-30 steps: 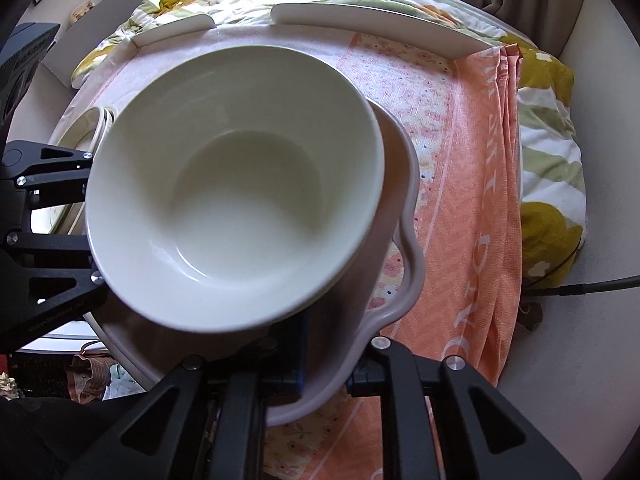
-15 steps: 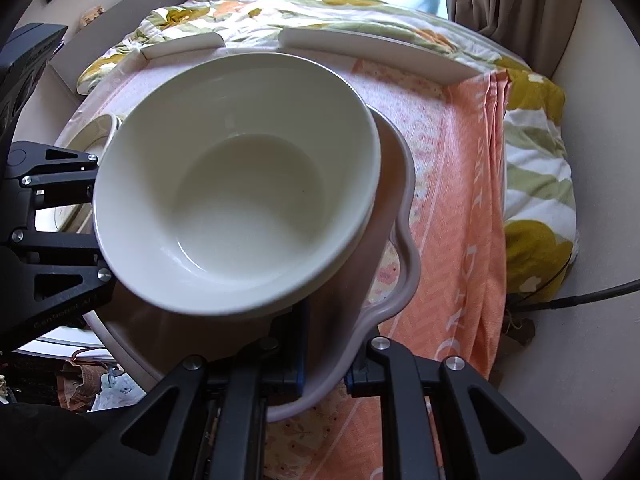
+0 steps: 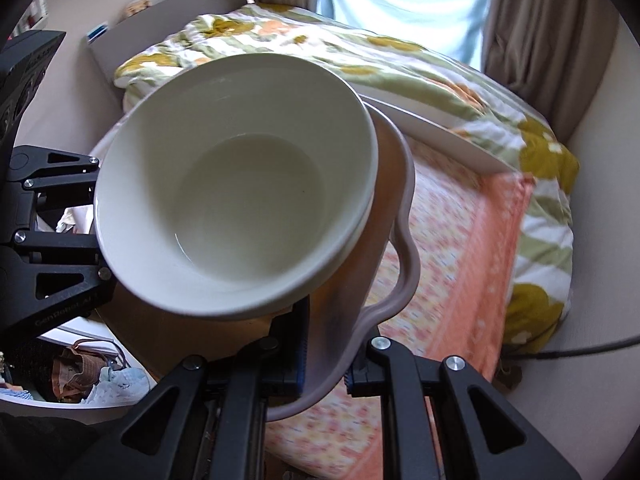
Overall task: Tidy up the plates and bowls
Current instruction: 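Lift the pink dish with both tools and lower it onto the plate stack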
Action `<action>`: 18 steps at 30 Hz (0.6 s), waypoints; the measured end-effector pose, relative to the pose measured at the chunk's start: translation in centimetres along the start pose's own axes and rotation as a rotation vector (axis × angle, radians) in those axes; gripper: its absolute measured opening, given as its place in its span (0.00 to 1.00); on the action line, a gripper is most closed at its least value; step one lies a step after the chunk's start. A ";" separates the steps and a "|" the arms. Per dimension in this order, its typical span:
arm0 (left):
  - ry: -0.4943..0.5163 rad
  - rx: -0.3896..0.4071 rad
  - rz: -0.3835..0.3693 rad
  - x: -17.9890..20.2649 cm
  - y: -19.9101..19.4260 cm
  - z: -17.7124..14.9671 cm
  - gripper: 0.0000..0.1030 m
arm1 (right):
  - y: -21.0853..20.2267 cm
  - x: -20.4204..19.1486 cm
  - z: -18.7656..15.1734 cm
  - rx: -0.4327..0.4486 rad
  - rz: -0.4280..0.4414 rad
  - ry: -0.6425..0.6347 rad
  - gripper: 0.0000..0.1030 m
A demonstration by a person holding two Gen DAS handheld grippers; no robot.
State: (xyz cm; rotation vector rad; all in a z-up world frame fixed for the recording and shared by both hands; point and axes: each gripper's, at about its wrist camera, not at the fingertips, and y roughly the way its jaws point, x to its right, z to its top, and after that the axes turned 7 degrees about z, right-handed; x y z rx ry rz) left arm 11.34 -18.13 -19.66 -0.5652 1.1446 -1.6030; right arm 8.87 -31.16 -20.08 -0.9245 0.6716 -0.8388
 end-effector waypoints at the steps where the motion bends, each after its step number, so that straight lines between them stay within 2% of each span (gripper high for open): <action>1: -0.005 -0.001 0.005 -0.9 -0.2 -0.4 0.13 | 0.2 -0.8 0.4 0.001 0.003 -0.008 0.13; 11: -0.003 -0.046 0.008 -11.1 0.8 -4.3 0.13 | 4.6 -9.3 4.8 -0.013 0.049 0.012 0.13; 18: 0.038 -0.075 -0.031 -15.9 3.6 -7.1 0.13 | 9.0 -13.9 6.7 -0.051 0.039 0.085 0.13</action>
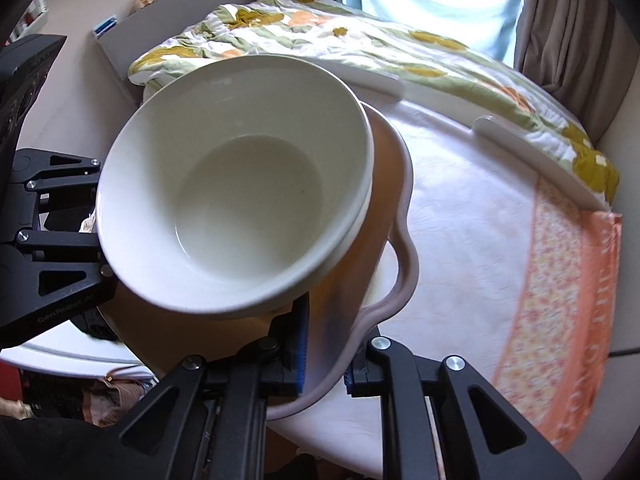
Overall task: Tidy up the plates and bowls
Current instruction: 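Lift the pink dish with both tools and lower it onto the plate stack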
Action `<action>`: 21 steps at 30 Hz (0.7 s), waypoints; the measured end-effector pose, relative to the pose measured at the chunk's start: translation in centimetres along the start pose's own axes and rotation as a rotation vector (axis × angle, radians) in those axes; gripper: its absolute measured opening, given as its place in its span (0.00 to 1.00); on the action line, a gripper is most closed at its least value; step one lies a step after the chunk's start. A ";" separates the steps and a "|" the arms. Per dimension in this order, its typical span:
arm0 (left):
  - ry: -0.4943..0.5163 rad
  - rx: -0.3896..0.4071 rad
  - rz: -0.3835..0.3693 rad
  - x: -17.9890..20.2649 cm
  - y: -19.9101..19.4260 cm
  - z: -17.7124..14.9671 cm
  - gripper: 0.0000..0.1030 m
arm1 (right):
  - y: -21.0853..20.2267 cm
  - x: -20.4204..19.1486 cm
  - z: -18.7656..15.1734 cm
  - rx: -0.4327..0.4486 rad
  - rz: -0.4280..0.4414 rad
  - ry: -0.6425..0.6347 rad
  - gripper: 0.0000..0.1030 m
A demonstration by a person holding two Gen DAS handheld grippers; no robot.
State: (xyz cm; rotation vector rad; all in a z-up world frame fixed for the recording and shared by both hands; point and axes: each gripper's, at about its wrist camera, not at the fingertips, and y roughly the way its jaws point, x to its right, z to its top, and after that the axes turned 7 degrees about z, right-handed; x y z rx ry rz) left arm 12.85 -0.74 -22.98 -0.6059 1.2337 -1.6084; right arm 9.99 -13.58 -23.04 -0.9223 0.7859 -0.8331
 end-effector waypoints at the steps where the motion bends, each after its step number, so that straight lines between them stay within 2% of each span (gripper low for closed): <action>1: 0.006 -0.002 -0.004 -0.2 0.2 -0.3 0.13 | 0.4 -0.4 0.0 -0.006 -0.002 0.009 0.13; 12: 0.030 0.017 -0.077 -0.8 2.7 -1.1 0.13 | 2.2 -1.6 -0.9 -0.026 -0.078 0.075 0.13; 21: 0.036 0.019 -0.083 -1.1 3.3 -1.1 0.13 | 2.4 -1.2 -1.3 -0.011 -0.087 0.094 0.13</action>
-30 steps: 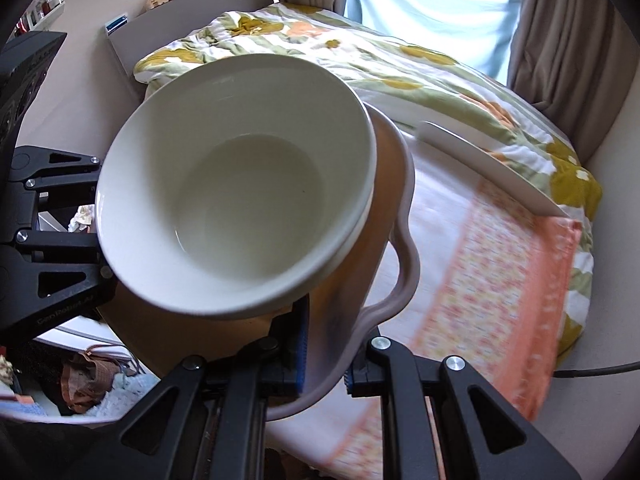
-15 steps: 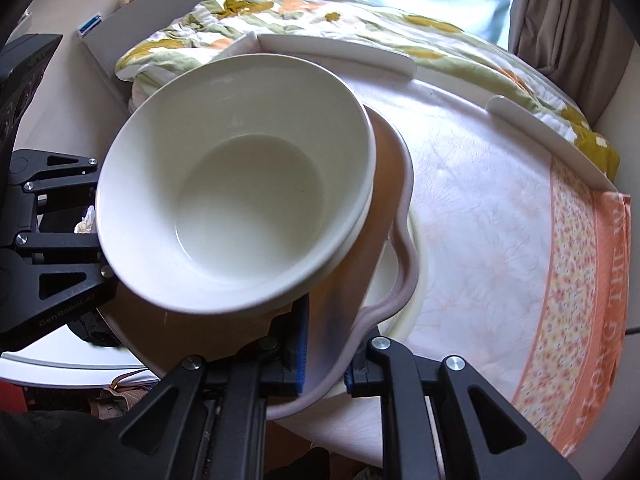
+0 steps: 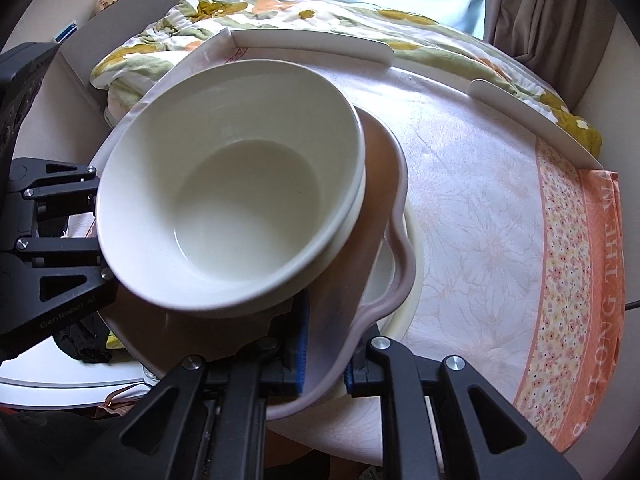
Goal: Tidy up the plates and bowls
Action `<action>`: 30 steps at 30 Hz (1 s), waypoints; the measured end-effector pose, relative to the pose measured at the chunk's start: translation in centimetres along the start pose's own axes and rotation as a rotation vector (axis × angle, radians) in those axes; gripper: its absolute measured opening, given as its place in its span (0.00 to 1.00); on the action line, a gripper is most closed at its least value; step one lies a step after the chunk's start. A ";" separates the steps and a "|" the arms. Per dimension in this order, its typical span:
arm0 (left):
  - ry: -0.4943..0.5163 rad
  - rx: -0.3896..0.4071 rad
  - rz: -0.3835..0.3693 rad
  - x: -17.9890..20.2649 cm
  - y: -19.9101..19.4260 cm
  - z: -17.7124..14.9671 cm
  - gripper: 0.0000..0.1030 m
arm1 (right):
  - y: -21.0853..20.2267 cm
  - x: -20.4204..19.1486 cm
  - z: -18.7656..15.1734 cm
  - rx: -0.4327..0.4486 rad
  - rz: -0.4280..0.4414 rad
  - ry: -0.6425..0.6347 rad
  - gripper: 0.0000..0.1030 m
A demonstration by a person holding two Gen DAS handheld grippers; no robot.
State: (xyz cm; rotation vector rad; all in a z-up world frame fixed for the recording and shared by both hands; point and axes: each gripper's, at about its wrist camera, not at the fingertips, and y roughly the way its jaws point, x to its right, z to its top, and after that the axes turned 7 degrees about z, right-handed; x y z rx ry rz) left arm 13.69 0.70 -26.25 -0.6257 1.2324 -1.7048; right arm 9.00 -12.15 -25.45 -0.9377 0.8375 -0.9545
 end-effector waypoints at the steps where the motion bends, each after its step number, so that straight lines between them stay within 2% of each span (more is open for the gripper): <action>1: -0.001 -0.003 0.002 0.0 0.0 0.0 0.13 | 0.0 0.0 0.0 0.000 0.000 0.001 0.13; 9: -0.001 -0.033 0.047 0.3 0.0 0.5 0.14 | 0.2 0.3 0.5 -0.026 -0.018 0.029 0.13; 15: -0.028 -0.065 0.017 -0.3 -0.3 0.7 0.14 | 0.3 0.2 0.8 -0.040 -0.033 0.028 0.13; 18: -0.016 -0.061 0.029 -0.4 -0.9 0.9 0.17 | 0.2 0.3 0.9 -0.040 -0.040 0.035 0.14; 20: 0.012 -0.048 0.090 -0.3 -1.5 1.0 0.28 | -0.1 0.5 1.1 -0.040 -0.043 0.042 0.15; 22: 0.034 -0.036 0.130 -0.3 -2.1 1.0 0.45 | -0.4 0.7 1.3 -0.047 -0.038 0.052 0.15; 24: 0.031 -0.024 0.120 -0.8 -2.8 1.0 0.51 | -0.8 0.7 1.4 -0.049 -0.049 0.053 0.17; 30: 0.005 0.013 0.102 -2.1 -5.5 0.2 0.55 | -3.6 1.2 1.1 -0.017 -0.070 0.115 0.36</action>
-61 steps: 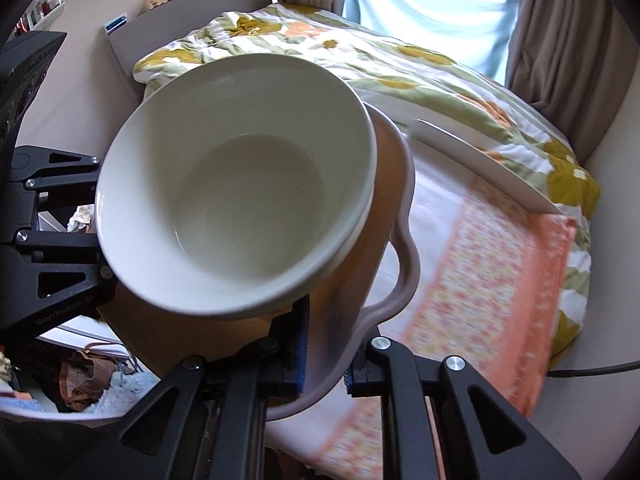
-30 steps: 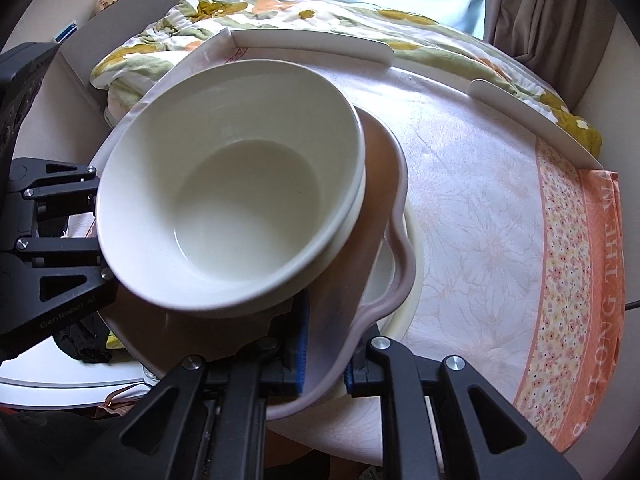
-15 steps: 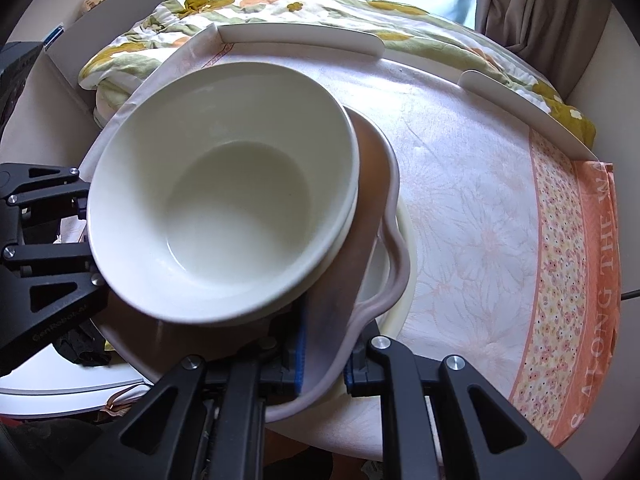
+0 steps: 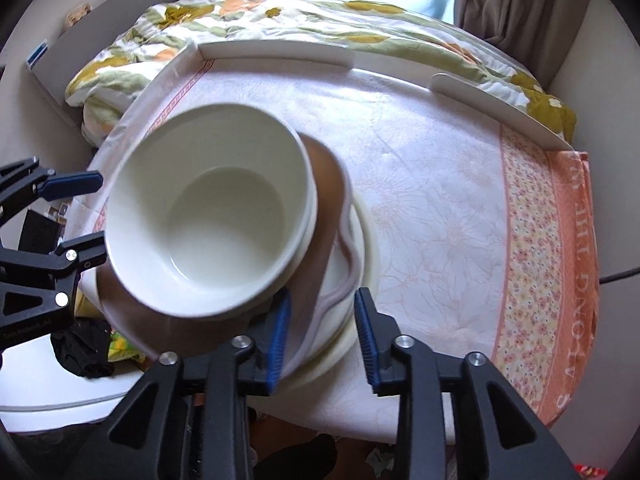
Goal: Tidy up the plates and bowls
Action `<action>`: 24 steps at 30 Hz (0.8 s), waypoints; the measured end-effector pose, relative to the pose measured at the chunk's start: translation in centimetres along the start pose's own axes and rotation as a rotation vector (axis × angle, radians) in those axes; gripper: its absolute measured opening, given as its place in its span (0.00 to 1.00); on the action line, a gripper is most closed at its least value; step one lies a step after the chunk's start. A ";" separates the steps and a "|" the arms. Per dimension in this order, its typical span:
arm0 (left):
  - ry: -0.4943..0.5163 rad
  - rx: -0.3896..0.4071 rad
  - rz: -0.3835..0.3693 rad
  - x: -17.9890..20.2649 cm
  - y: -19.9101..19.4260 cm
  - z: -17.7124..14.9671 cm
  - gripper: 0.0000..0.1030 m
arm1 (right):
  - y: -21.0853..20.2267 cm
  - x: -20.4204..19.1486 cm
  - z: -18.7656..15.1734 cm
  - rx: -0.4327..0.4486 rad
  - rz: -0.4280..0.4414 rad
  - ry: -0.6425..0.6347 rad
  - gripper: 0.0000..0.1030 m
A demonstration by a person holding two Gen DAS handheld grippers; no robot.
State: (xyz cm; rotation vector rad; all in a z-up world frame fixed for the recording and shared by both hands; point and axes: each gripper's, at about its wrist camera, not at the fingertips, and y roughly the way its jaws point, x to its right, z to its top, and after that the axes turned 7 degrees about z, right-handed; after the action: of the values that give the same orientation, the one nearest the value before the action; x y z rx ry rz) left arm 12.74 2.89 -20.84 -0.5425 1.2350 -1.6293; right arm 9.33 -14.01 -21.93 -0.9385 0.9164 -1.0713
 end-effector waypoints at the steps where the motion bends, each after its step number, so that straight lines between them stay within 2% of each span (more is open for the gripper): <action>1: -0.003 0.009 0.001 -0.1 -0.5 -0.1 0.55 | -0.7 0.2 -0.2 0.009 -0.004 0.014 0.41; 6: -0.049 0.082 -0.009 -0.9 -4.7 -1.0 0.55 | -4.8 0.1 -1.2 0.095 -0.006 0.036 0.41; 10: -0.133 0.190 -0.035 -1.4 -10.1 -1.5 0.55 | -8.7 -0.9 -1.8 0.186 0.008 0.035 0.41; 11: -0.154 0.221 -0.042 -1.3 -11.4 -1.5 0.55 | -10.0 -1.2 -2.0 0.215 0.017 0.037 0.42; 12: -0.178 0.260 -0.046 -1.4 -13.0 -1.7 0.57 | -11.0 -1.4 -2.2 0.241 0.021 0.036 0.50; 13: -0.200 0.301 -0.045 -1.3 -14.7 -1.8 0.63 | -12.2 -1.7 -2.4 0.271 0.020 0.034 0.63; 14: -0.220 0.338 -0.036 -1.3 -16.1 -1.9 0.72 | -13.4 -1.9 -2.6 0.304 0.018 0.032 0.69; 15: -0.241 0.373 -0.025 -1.2 -17.4 -2.0 0.77 | -14.8 -2.1 -3.0 0.341 0.013 0.028 0.82; 16: -0.260 0.404 -0.014 -1.1 -18.7 -2.1 0.88 | -16.1 -2.2 -3.3 0.370 0.003 0.030 0.88; 18: -0.304 0.484 0.008 -1.0 -21.6 -2.5 0.99 | -18.7 -2.3 -4.1 0.431 -0.023 0.051 0.89; 21: -0.348 0.598 0.049 -0.5 -25.0 -3.3 1.00 | -22.1 -2.1 -4.8 0.522 -0.068 0.102 0.89; 24: -0.367 0.658 0.075 0.2 -26.5 -3.6 1.00 | -24.6 -2.1 -5.6 0.624 -0.111 0.129 0.89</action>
State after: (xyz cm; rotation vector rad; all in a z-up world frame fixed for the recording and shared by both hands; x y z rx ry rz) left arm -1.69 4.45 1.69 -0.3447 0.4037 -1.6603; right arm -3.55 -18.00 -0.49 -0.4057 0.5746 -1.4150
